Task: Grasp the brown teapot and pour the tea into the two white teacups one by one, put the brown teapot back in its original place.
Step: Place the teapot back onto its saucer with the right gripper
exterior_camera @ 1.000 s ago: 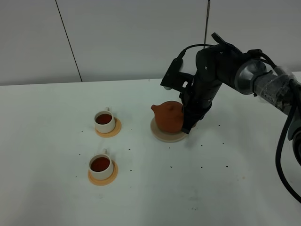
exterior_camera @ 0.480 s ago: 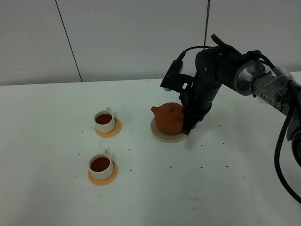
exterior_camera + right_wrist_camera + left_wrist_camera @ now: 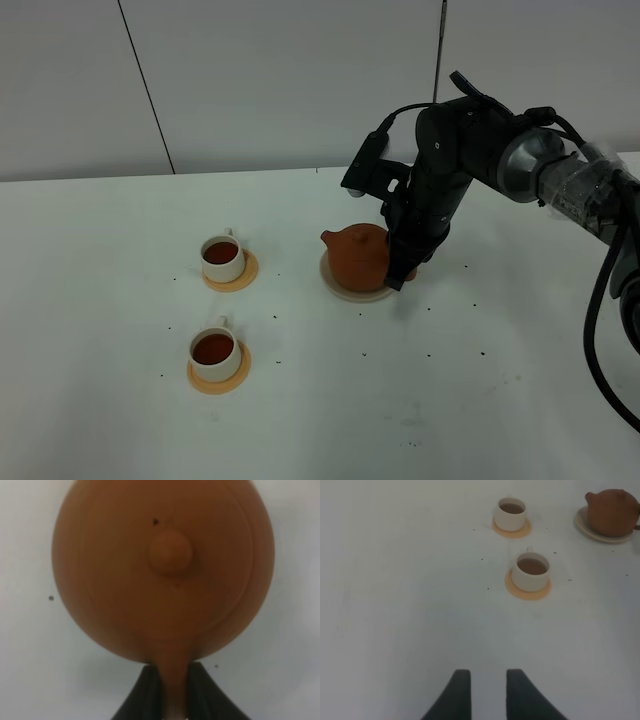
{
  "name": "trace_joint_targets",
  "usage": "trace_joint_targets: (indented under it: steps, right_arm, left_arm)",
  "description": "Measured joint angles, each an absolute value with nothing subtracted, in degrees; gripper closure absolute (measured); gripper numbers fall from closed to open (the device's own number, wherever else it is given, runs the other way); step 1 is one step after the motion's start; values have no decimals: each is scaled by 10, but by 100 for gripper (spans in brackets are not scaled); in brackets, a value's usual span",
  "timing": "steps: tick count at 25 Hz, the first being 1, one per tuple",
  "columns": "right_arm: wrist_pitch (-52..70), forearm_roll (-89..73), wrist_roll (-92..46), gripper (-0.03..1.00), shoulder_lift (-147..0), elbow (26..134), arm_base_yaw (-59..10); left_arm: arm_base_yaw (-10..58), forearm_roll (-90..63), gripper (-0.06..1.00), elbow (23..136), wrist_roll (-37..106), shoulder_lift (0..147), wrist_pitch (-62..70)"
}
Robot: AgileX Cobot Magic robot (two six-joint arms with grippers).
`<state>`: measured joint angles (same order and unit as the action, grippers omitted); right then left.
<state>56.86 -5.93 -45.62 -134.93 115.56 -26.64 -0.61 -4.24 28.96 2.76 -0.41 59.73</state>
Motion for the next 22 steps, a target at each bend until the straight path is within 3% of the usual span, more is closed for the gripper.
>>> trace_joint_targets:
  steps: [22]
  right_arm:
    - [575, -81, -460, 86, -1349, 1156, -266]
  left_arm:
    - [-6, -42, 70, 290, 28, -4, 597]
